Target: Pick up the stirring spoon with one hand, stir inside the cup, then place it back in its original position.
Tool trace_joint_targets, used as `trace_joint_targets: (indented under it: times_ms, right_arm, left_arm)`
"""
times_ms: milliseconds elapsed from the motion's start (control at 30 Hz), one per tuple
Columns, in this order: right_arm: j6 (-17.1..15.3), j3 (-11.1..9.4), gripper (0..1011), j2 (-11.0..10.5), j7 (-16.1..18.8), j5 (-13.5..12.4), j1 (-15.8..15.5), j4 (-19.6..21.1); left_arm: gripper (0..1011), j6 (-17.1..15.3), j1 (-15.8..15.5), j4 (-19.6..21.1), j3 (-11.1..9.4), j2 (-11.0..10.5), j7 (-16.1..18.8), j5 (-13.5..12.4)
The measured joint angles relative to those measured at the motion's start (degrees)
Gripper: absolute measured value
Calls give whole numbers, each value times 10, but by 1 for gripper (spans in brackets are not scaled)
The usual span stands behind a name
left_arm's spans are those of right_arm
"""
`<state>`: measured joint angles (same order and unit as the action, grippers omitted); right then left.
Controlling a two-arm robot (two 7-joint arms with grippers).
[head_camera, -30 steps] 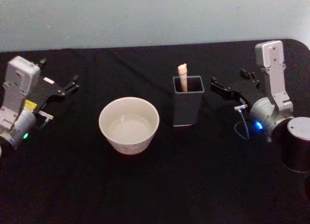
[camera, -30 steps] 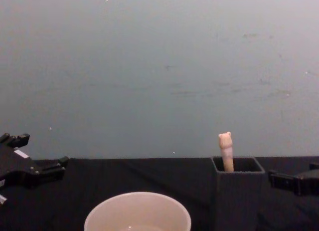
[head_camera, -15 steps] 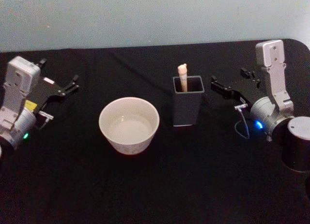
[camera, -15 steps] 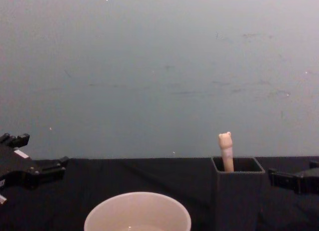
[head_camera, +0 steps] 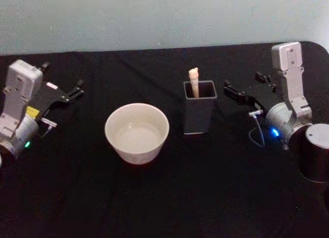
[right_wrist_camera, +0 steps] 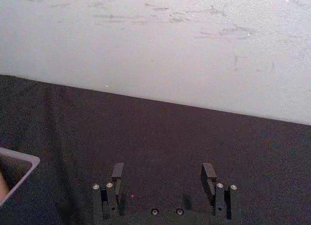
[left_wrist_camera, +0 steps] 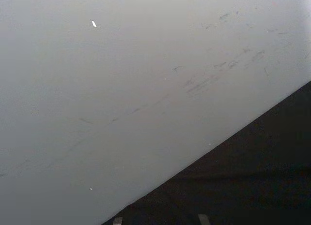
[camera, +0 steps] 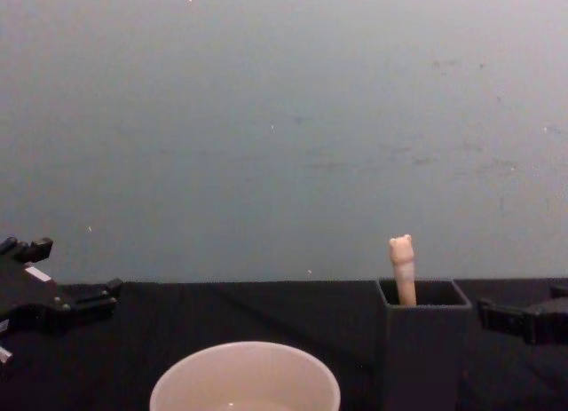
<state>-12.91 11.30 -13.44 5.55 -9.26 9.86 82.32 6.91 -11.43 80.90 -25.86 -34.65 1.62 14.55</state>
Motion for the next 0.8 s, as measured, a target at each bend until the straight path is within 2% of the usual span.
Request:
trace_joint_targets:
  times_ms: [800]
  right_arm:
    - [0, 0, 1002, 0, 0, 0, 0, 0]
  left_arm:
    - [1001, 0, 0, 0, 0, 0, 0, 0]
